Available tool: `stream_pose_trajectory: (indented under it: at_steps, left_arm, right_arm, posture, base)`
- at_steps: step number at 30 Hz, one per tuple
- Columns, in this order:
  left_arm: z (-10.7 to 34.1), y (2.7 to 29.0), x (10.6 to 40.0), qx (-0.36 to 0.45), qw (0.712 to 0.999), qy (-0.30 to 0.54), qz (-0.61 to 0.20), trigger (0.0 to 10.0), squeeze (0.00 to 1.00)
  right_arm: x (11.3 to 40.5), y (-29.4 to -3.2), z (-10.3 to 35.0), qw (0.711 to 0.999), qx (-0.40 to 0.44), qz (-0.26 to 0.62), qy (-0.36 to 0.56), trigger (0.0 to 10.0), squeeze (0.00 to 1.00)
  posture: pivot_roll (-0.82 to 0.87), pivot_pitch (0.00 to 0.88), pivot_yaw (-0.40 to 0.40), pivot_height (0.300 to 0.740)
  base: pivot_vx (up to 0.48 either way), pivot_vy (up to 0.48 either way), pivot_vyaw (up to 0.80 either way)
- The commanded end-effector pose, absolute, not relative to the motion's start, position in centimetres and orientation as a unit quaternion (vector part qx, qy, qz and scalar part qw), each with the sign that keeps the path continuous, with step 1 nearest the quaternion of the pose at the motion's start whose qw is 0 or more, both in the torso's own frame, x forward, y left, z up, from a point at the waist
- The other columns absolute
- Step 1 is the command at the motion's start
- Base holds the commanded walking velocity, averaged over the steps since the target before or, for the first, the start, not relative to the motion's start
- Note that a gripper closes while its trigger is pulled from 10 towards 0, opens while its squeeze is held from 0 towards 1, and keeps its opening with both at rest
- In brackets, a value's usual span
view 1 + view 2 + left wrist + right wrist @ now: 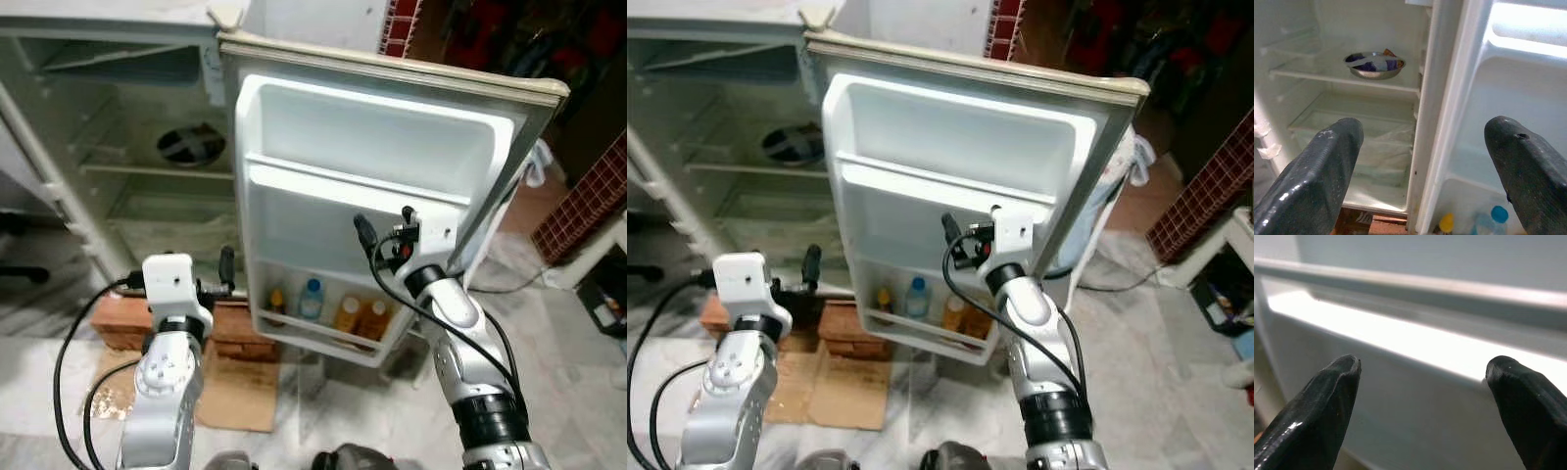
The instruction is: Restocking fridge
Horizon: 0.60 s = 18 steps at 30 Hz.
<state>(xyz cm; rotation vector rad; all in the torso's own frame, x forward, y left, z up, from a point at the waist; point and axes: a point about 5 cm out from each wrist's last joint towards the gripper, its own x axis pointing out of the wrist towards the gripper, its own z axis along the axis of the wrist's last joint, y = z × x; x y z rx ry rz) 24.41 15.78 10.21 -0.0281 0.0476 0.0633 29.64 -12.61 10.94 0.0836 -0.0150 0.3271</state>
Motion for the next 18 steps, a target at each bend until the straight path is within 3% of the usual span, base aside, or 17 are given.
stream_pose_trajectory:
  at_steps: [1, 8, 13, 18]
  left_arm:
    - [10.0, 16.2, 24.1, -0.01, 0.999, 0.03, 0.04, 10.0, 0.0]
    - [10.1, 16.1, 24.1, -0.008, 0.999, 0.029, 0.038, 10.0, 0.0]
    - [10.1, 16.2, 24.1, -0.003, 0.999, 0.031, 0.034, 10.0, 0.0]
    - [10.1, 16.1, 24.2, 0.001, 0.999, 0.028, 0.031, 10.0, 0.0]
  right_arm:
    - [29.3, -12.4, 10.6, 0.983, 0.044, 0.176, 0.004, 10.0, 0.0]
    - [27.9, -13.2, 9.9, 0.981, 0.044, 0.186, 0.024, 10.0, 0.0]
    - [25.3, -13.2, 8.4, 0.952, 0.06, 0.288, 0.08, 10.0, 0.0]
    - [25.3, -15.2, 7.4, 0.96, 0.034, 0.253, 0.112, 10.0, 0.0]
  posture:
    - [0.06, 0.044, -0.044, 0.74]
    - [0.06, 0.045, -0.044, 0.74]
    - [0.06, 0.047, -0.04, 0.74]
    - [0.05, 0.056, -0.041, 0.74]
  base:
    - [0.0, 0.0, 0.0]
    - [0.0, 0.0, 0.0]
    - [0.0, 0.0, 0.0]
    - [0.0, 0.0, 0.0]
